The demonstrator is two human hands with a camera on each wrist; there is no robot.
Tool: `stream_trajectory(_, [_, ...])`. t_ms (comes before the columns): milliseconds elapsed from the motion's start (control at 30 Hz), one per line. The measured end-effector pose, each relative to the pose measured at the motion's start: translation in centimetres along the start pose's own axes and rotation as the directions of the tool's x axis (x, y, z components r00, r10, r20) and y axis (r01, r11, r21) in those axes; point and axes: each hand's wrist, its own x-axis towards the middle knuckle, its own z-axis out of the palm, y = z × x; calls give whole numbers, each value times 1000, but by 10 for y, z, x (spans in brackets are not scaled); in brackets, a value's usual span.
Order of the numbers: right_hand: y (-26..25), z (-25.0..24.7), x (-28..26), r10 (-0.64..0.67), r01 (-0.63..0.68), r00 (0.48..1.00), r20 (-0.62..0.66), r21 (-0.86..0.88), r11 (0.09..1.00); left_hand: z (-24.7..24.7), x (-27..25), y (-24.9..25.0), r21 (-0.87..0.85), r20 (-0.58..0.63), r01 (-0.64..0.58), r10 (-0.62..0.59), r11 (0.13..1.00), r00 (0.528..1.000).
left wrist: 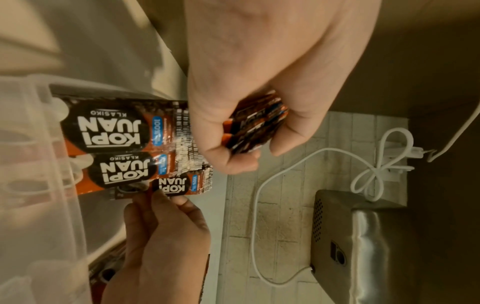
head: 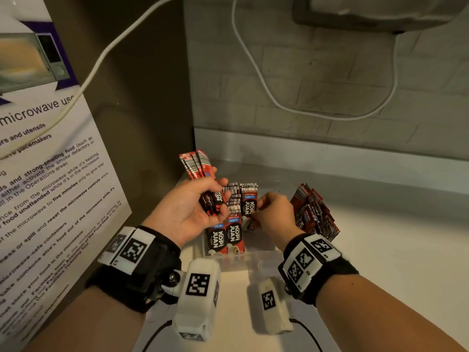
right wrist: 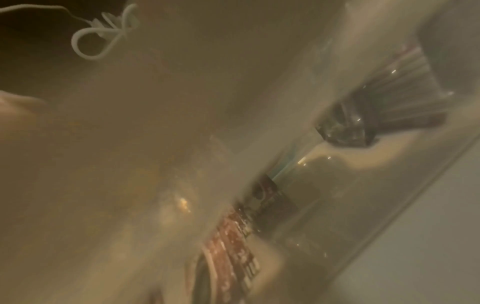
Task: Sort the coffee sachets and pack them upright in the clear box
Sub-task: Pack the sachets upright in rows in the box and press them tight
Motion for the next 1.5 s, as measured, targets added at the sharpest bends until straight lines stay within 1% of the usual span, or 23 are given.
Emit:
stream_trajectory(300, [3, -2, 2, -23, 22, 1000, -19, -62, 998, 1, -1, -4, 7, 46, 33, -33, 999, 998])
stream_trajectory(467, [4, -6, 0, -36, 32, 997, -63, -64, 997, 2, -2, -8, 81, 60, 54, -59, 995, 996])
stream_trajectory(500, [1, -8, -2, -51, 48, 995, -84, -37, 998, 3, -3, -9, 93, 63, 47, -53, 995, 997])
stream_trajectory(567, [-9, -16, -10, -88, 97, 989, -116, 73, 993, 3, -2, -10, 104, 60, 29, -35, 994, 998])
stream_trajectory(633, [-26, -26, -22, -110, 127, 990, -91, 205, 970, 4, -2, -12, 114, 53, 17, -23, 993, 998])
stream_trajectory(667, [-35, -31, -28, -112, 120, 993, -44, 277, 954, 4, -2, -14, 129, 49, 13, -20, 992, 999])
stream_trajectory(733, [-52, -41, -39, -117, 71, 988, 100, 379, 923, 7, -2, -16, 168, 49, 6, -14, 986, 999])
stream_trajectory(767, [-58, -45, -43, -132, 59, 978, 163, 389, 919, 9, -2, -17, 188, 56, 3, -14, 982, 998])
stream_trajectory(833, [-65, -49, -47, -183, 84, 958, 223, 393, 916, 12, -3, -18, 230, 80, -5, -13, 973, 997])
stream_trajectory(900, [-67, -51, -47, -228, 117, 950, 216, 430, 895, 14, -5, -18, 250, 117, -16, -14, 968, 993])
stream_trajectory(1000, [-67, -57, -47, -243, 123, 954, 175, 511, 851, 13, -6, -16, 210, 151, -15, -17, 977, 988])
stream_trajectory(1067, [-67, -62, -44, -263, 118, 953, 153, 611, 783, 10, -4, -14, 160, 131, -5, -16, 987, 991])
stream_trajectory(1133, [-66, -65, -42, -317, 155, 942, 109, 697, 700, 10, -3, -13, 113, 95, 16, -27, 993, 995])
stream_trajectory(1167, [-65, -65, -41, -362, 205, 929, 80, 701, 683, 10, -3, -13, 91, 85, 24, -32, 996, 996])
stream_trajectory(1200, [-64, -65, -41, -417, 271, 907, 59, 675, 686, 11, -3, -12, 70, 77, 27, -33, 997, 996])
stream_trajectory(1267, [-60, -62, -42, -513, 379, 856, 60, 603, 702, 14, -2, -11, 30, 72, 16, -18, 999, 997])
stream_trajectory(1333, [-56, -60, -43, -548, 413, 831, 91, 559, 719, 16, -1, -9, 26, 52, -24, 22, 999, 998])
stream_trajectory(1433, [-53, -59, -44, -556, 429, 826, 93, 536, 727, 18, 1, -9, 48, -13, -69, 70, 996, 997])
stream_trajectory(1500, [-52, -58, -44, -517, 403, 853, 68, 542, 737, 18, 2, -9, 47, -33, -85, 87, 995, 996])
